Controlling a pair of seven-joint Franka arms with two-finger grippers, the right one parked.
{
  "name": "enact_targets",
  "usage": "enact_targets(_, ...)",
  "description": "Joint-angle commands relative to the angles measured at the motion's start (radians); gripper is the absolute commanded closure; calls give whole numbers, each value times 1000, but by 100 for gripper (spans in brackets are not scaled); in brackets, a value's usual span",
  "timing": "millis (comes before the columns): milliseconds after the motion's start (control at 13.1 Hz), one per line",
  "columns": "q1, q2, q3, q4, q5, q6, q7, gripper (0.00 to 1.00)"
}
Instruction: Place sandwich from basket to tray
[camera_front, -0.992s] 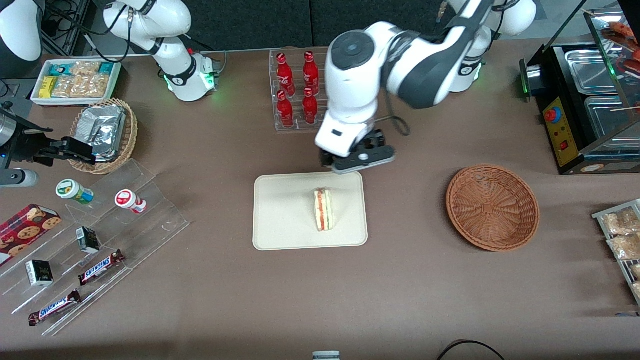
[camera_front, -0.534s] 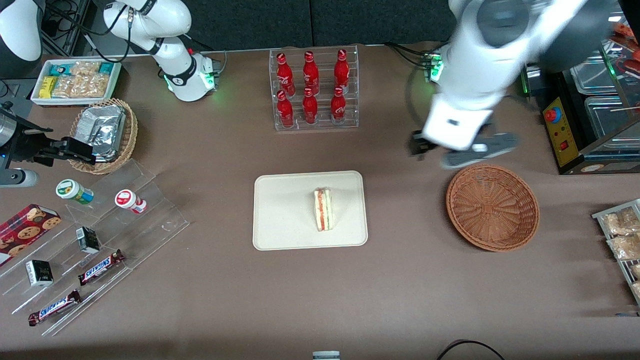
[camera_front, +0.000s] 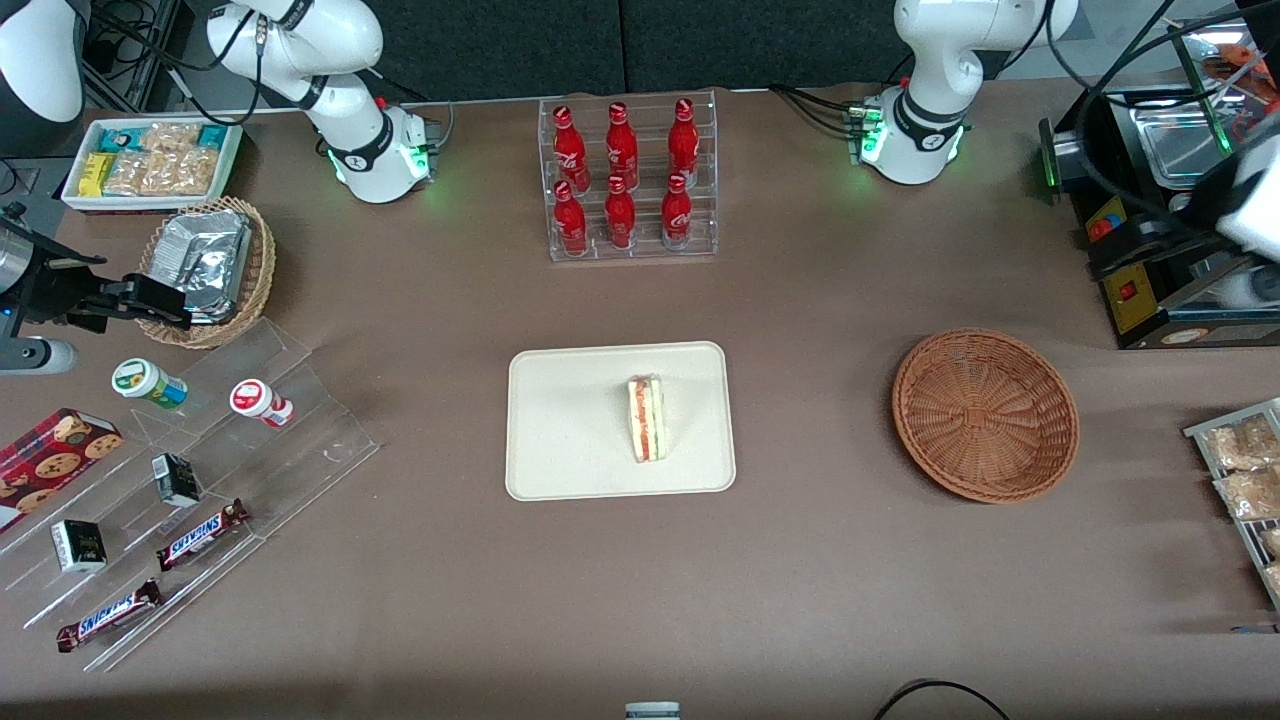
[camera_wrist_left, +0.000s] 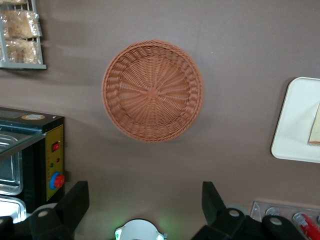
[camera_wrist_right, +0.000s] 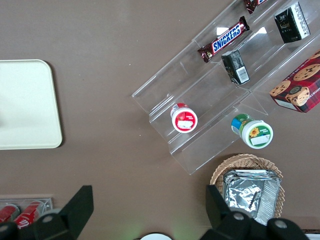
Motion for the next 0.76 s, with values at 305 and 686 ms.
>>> enact_targets(305, 20, -109, -19, -71, -17, 16, 50, 0)
enact_targets(686, 23, -105, -23, -68, -25, 1, 190, 0)
